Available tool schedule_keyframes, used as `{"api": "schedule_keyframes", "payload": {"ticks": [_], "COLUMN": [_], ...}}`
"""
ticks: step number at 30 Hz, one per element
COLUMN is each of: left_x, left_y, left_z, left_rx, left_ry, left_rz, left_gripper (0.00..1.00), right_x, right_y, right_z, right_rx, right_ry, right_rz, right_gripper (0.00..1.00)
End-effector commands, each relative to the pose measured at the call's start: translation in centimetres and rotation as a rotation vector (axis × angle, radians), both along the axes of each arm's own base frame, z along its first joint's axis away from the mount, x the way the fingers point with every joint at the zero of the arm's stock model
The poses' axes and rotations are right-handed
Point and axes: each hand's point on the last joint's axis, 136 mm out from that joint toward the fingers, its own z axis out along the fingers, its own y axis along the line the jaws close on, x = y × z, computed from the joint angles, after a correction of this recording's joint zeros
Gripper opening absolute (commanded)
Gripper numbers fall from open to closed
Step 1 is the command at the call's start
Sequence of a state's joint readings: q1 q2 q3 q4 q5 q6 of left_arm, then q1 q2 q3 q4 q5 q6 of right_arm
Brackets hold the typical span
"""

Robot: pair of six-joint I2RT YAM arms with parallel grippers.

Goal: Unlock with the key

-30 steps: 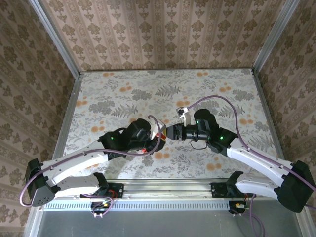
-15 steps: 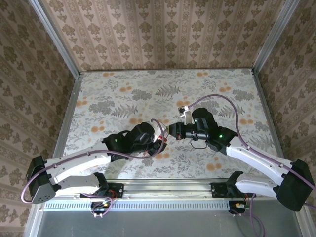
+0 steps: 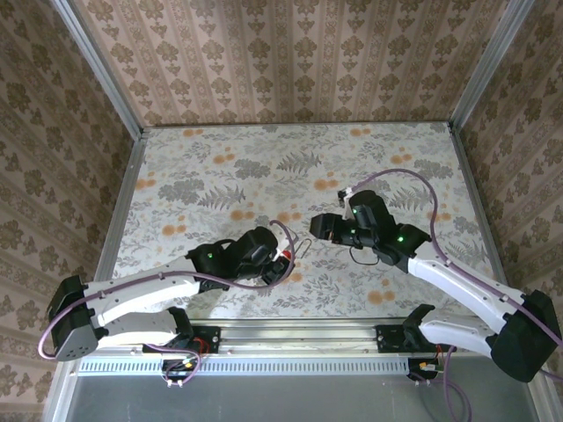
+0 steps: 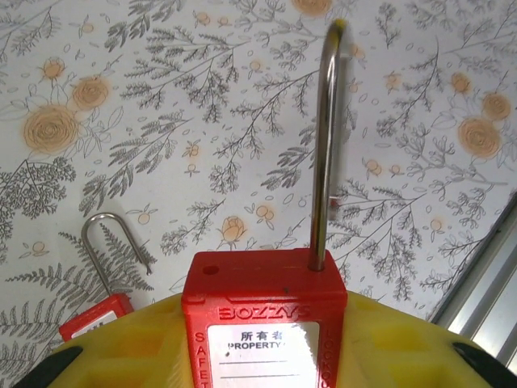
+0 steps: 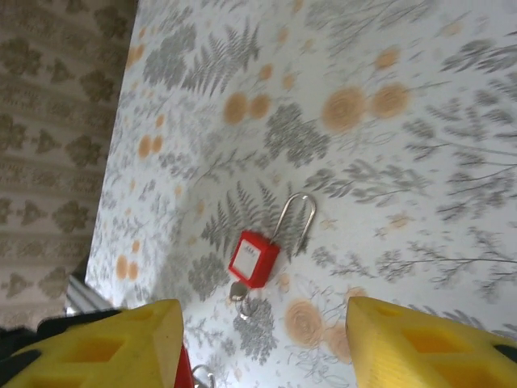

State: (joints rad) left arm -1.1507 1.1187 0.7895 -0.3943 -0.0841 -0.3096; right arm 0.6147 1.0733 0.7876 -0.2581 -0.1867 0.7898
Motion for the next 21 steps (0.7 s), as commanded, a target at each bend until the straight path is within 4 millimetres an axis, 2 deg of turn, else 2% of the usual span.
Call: {"api": "schedule_keyframes", "payload": {"ticks": [1,7,12,16,21], "left_x": [-0.2,-0.6,-1.6,-2.1,-2.7], "left_y": [-0.2,-0.9,-2.5,-3.8,-5.9], "left_z": [-0.2,-1.5,-3.2,-4.5,-6.9], "left_rx": [0.031,0.064,0.107,0.098,0.095], "left_ry": [0.004,0.039,0.094,0.171,0.341], "left_rz": [-0.018,-0.036,-0.069,-0.056,-0.038], "left_gripper": [0.00,0.00,0.00,0.00,0.00], "right_x": [0.1,-0.8,-1.6,-2.1,-2.6], "right_y": [-3.6,-5.4,-6.9,-7.8,-8.5], "right_z": [-0.5,-1.8,-2.9,-3.1,-3.2], "right_rx": [-0.039,-0.062,-0.099,-0.102,-0.104], "right_ry": [0.008,0.012,0.022,0.016,0.006], "right_rz": [-0.123,-0.141,-0.162,-0.177,-0.181], "right_gripper": [0.68,0.80,0.90,0.93,0.95]}}
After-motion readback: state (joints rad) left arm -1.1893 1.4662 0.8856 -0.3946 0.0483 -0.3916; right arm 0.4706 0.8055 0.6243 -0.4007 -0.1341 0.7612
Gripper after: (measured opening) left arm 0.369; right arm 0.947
